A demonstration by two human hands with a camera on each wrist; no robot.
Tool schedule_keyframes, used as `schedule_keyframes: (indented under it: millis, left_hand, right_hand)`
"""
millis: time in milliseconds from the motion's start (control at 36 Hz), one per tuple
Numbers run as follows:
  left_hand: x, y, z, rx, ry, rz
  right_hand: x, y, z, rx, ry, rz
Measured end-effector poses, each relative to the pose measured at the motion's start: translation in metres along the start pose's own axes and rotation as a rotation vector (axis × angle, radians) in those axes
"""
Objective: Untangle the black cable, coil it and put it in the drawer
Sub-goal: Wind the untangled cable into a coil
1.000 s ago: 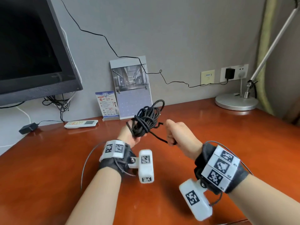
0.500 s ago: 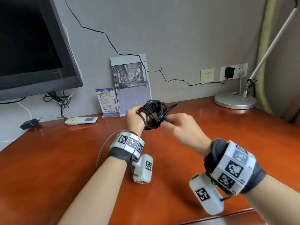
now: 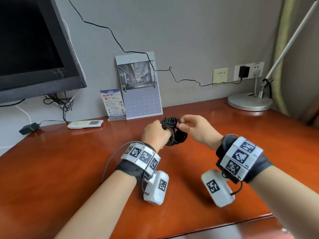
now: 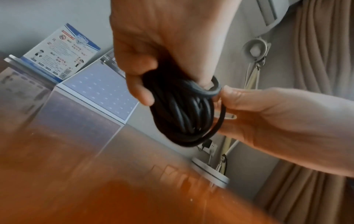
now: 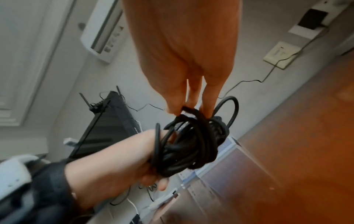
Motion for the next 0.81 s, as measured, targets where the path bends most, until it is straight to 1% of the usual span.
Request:
schedule_keyframes:
  millis: [83, 167, 222, 306, 333, 361, 389, 444, 528, 556, 583, 639, 722, 806]
  left_hand:
    - [0.003, -0.003, 0.001, -0.231, -0.064, 0.068]
    - [0.004, -0.007, 0.003, -0.407, -0.081, 0.155]
    - [0.004, -0.005, 0.001, -0.467, -0.07, 0.202]
    - [0.002, 0.002, -0.001, -0.529, -0.011, 0.407]
    - [0.001, 0.004, 0.001, -0.548, 0.011, 0.452]
    - [-0.001, 0.006, 0.002, -0.569, 0.017, 0.458]
    - [-0.003, 0.007, 0.005, -0.596, 0.001, 0.432]
    - [-0.005, 0.007, 0.012, -0.581, -0.062, 0.395]
    - [-0.003, 0.001, 0.018, -0.389, -0.195, 0.454]
    - [-0.003, 0.001, 0.017, -0.359, -0.223, 0.472]
    - [-0.005, 0.001, 0.017, -0.351, -0.227, 0.496]
    - [-0.01, 0.004, 0.02, -0.354, -0.172, 0.567]
    - [-0.014, 0.009, 0.027, -0.39, -0.158, 0.649]
    - [-0.014, 0.008, 0.029, -0.419, -0.139, 0.609]
  right_hand:
    - [0.004, -0.001, -0.016, 0.09, -0.066, 0.118]
    - [0.009, -0.006, -0.029, 0.008, -0.098, 0.205]
    - [0.01, -0.007, -0.034, -0.041, -0.119, 0.199]
    - [0.006, -0.006, -0.042, -0.015, -0.149, 0.172]
    - [0.004, -0.007, -0.043, -0.015, -0.161, 0.174]
    - [0.002, -0.009, -0.044, -0.026, -0.166, 0.179]
    - [0.0, -0.01, -0.044, -0.03, -0.162, 0.186]
    - [-0.004, -0.013, -0.041, 0.007, -0.133, 0.19]
    - [-0.011, -0.017, -0.036, 0.088, -0.078, 0.171]
    - [-0.012, -0.018, -0.034, 0.115, -0.059, 0.168]
    - [-0.014, -0.019, -0.032, 0.142, -0.043, 0.17]
    - [-0.015, -0.022, -0.031, 0.166, -0.029, 0.17]
    - [-0.013, -0.023, -0.031, 0.13, -0.048, 0.141]
    - [-0.01, -0.026, -0.032, 0.068, -0.044, 0.112]
Point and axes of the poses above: each hand's wrist, its own x-axis away from the middle knuckle, its own y-axis out of the back of the hand, z = x × y, the point moved 1 cm from there along -x, towards the middle knuckle, and after that the axes turned 15 degrees about y, right-handed, at the moved point
